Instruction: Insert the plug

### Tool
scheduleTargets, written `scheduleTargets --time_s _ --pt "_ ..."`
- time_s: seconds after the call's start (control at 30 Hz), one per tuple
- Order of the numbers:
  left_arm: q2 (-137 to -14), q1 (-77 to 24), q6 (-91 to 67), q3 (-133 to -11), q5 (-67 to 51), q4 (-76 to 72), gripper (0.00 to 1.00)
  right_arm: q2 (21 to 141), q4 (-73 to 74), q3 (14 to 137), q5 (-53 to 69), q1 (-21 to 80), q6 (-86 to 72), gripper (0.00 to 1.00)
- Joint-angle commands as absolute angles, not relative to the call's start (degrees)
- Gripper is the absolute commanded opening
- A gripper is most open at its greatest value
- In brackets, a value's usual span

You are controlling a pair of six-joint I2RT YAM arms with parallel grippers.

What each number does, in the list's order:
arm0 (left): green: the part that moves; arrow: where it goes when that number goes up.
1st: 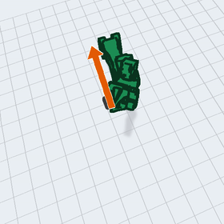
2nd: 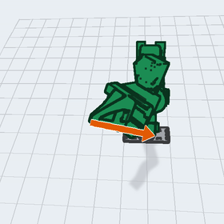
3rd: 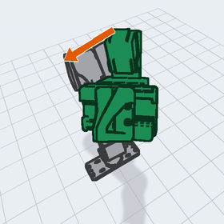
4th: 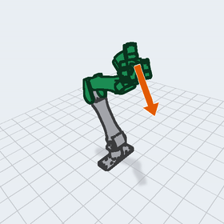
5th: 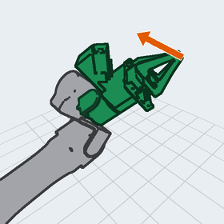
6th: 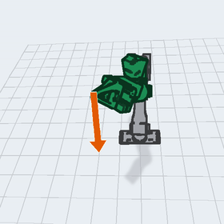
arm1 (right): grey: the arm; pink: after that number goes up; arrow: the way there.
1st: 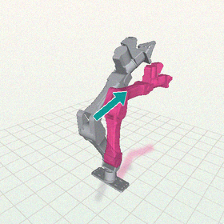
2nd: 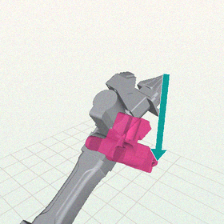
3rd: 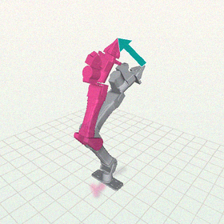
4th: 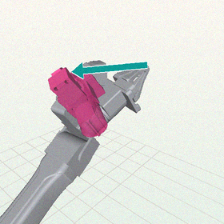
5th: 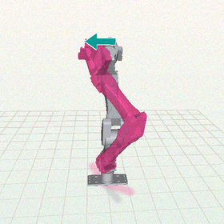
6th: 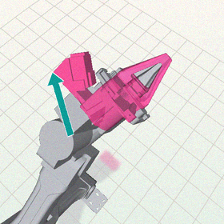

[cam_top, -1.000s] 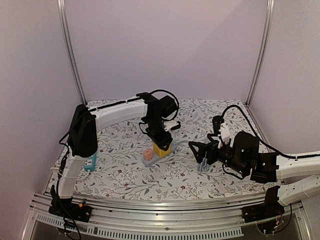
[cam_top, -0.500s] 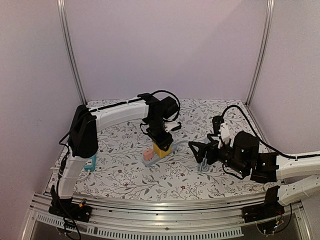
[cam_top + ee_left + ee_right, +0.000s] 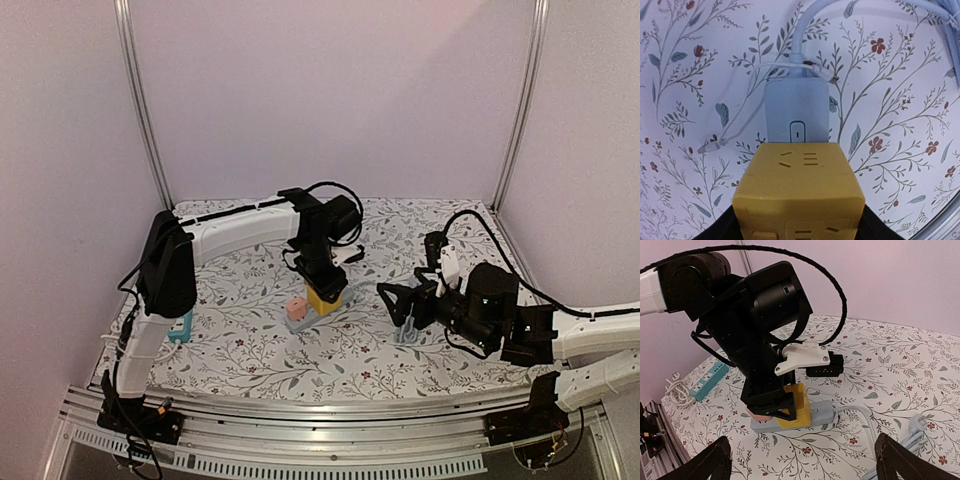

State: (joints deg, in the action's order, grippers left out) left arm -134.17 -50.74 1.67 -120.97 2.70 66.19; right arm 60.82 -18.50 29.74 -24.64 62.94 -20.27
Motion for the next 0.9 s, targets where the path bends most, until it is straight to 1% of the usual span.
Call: scheduleTargets --time_s 0.0,0.17,0.23,0.27,0.3,0.33,0.4,0.47,0.53,0.87 --pt "-141.2 -51.1 1.9 -116.5 5.8 68.1 0.22 60.2 -19.0 30.4 -23.7 62.7 -19.9 0.99" --pt "-137.6 -51.2 1.1 -115.6 6.8 65.8 0.37 60.1 -19.0 30.4 -23.6 62.7 -19.9 0.99" --pt "-136.1 -51.2 0.9 -115.1 7.7 64.9 0.46 60.1 -19.0 30.4 -23.5 62.7 -19.9 0.99" --pt "-135.5 -51.2 0.8 -114.8 7.8 64.5 0.55 60.1 -19.0 30.4 -23.5 62.7 -19.8 0.99" --pt "-134.8 -51.2 0.8 -114.5 7.8 64.1 0.62 60.1 -19.1 30.4 -23.6 62.7 -19.8 0.99" --pt "-134.2 -51.3 0.8 -114.4 7.7 63.8 0.66 60.1 -19.0 30.4 -23.6 62.7 -19.9 0.99" --pt "-133.1 -51.4 0.6 -114.4 7.8 63.6 0.79 60.1 -19.1 30.4 -23.6 62.7 -19.8 0.99" --pt "-131.7 -51.7 0.3 -114.5 8.4 63.4 0.97 60.2 -19.1 30.4 -23.6 62.7 -19.9 0.99" --pt "-129.7 -52.2 0.3 -114.5 9.3 63.3 0.99 60.2 -19.1 30.4 -23.5 62.7 -19.8 0.99" --pt "-115.8 -52.6 -2.1 -112.5 12.3 59.3 0.99 61.1 -19.2 30.8 -23.0 62.7 -19.7 0.99"
